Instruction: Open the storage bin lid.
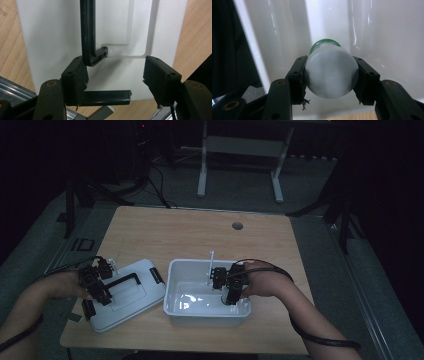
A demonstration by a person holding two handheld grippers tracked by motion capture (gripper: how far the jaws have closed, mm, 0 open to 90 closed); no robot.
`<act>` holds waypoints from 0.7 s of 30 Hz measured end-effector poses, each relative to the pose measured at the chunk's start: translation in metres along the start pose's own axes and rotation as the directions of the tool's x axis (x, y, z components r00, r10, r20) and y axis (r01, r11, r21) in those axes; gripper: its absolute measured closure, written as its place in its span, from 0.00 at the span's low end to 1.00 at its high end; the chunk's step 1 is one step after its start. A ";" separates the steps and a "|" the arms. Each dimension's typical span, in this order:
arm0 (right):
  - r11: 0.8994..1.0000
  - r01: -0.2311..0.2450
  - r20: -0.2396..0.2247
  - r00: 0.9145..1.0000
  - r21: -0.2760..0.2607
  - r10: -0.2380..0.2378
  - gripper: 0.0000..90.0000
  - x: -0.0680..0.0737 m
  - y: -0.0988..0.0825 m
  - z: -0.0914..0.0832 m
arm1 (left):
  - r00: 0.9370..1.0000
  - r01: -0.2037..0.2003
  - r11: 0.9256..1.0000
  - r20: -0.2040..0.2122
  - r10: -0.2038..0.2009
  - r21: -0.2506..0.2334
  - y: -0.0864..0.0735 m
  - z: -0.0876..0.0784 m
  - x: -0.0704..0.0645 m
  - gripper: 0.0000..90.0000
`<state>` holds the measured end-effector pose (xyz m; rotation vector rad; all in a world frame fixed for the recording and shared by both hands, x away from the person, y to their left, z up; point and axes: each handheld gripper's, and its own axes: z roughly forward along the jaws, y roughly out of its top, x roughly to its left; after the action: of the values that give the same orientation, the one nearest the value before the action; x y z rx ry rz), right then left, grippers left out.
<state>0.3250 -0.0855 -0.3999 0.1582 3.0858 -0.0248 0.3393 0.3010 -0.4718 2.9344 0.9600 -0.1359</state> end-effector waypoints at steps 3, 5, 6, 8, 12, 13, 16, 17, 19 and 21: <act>1.000 0.002 -0.005 1.000 0.011 -0.002 0.55 0.000 0.001 0.011 | 1.000 0.003 1.000 0.000 -0.003 0.000 -0.002 0.000 0.000 0.40; 1.000 -0.002 -0.017 1.000 0.018 0.002 0.55 0.000 0.002 0.019 | 1.000 0.006 1.000 -0.002 -0.006 0.006 -0.002 0.001 0.000 0.40; 1.000 0.005 -0.020 1.000 0.026 -0.004 0.55 0.000 0.003 0.024 | 1.000 0.005 1.000 -0.002 -0.005 0.007 -0.002 0.001 0.001 0.40; 0.999 0.003 -0.023 1.000 0.037 -0.002 0.55 -0.001 0.005 0.031 | 1.000 0.004 1.000 -0.004 -0.004 0.008 -0.002 0.001 0.000 0.40; 0.998 -0.002 -0.029 1.000 0.057 0.003 0.55 -0.004 0.008 0.044 | 1.000 0.007 1.000 -0.006 -0.007 0.002 -0.002 0.000 0.001 0.40; 0.998 -0.001 -0.027 1.000 0.064 0.003 0.55 -0.004 0.009 0.047 | 1.000 0.007 1.000 -0.008 -0.007 0.002 -0.002 0.000 0.001 0.40; 0.997 0.001 -0.034 0.999 0.073 0.002 0.55 -0.004 0.012 0.053 | 1.000 0.011 1.000 -0.009 -0.011 -0.001 -0.002 0.000 0.001 0.40; 0.998 0.001 -0.037 0.999 0.070 0.002 0.55 -0.004 0.013 0.055 | 1.000 0.009 1.000 -0.009 -0.009 -0.002 -0.002 0.001 0.000 0.40; 0.997 -0.004 -0.036 0.999 0.078 0.007 0.55 -0.003 0.016 0.058 | 1.000 0.003 1.000 -0.010 -0.003 0.002 -0.002 0.001 0.000 0.40; 0.997 -0.004 -0.043 0.999 0.079 0.007 0.55 -0.003 0.018 0.061 | 1.000 0.004 1.000 -0.011 -0.004 0.000 -0.002 0.000 0.000 0.40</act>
<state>0.3332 -0.0689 -0.4614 0.1732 3.1291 -0.1451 0.3380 0.3026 -0.4720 2.9366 0.9670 -0.1194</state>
